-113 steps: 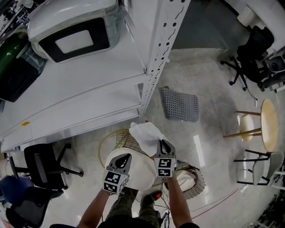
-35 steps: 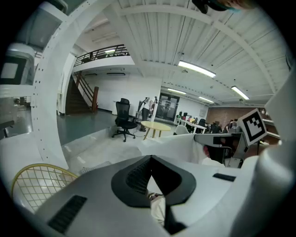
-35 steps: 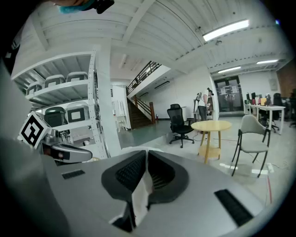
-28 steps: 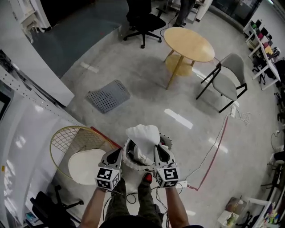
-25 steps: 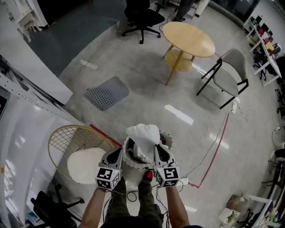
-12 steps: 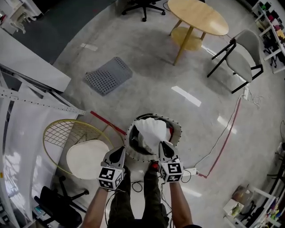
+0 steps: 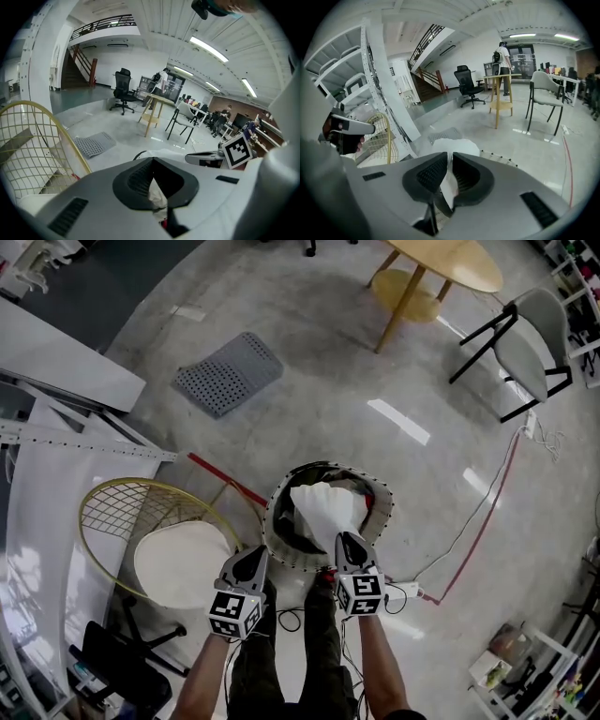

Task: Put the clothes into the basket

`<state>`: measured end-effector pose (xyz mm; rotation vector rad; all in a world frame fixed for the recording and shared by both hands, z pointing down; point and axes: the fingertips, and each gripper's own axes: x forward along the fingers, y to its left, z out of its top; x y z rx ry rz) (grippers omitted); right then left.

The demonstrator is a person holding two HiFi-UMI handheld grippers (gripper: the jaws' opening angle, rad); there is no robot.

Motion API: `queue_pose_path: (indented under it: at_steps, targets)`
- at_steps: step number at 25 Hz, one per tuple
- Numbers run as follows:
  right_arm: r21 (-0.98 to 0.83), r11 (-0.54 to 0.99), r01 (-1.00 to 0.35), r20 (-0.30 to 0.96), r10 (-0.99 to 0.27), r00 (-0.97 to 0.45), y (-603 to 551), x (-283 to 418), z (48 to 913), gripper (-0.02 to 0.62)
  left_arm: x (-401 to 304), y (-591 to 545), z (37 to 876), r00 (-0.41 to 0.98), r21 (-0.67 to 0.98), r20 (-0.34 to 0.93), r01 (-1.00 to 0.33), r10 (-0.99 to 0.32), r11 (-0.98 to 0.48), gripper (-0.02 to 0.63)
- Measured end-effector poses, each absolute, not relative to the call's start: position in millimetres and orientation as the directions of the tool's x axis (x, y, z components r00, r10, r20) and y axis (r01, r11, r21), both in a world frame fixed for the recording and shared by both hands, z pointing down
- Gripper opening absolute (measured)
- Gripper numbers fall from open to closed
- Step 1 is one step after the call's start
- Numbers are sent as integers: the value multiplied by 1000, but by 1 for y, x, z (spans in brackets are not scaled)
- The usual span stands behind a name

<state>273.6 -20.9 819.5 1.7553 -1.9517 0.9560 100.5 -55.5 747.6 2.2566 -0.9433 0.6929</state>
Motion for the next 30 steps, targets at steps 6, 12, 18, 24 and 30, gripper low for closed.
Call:
queue_pose_path:
  at_steps: [6,12,18,24,30]
  targets:
    - [-316,17,-949,634,-740,-225,-21,265,818,272,100,-49,745,611,318,654,-757,-447,-571,2]
    - [-303,22,-953,623,-752,-216,-20,268,806,278,102,-47,736,618,314,641,-752,-456,-579,1]
    - [-277,25,-961,600,-776,-193,-24,272,781,278,104,-49,716,627,306,619,-747,-473,-590,2]
    - [-258,52,-965,555,-809,-192,-27,274,730,260,108,-53,675,638,287,577,-743,-511,-604,1]
    - [-208,71,-976,492,-854,-167,-30,274,665,162,108,-52,625,653,270,524,-737,-547,-620,2]
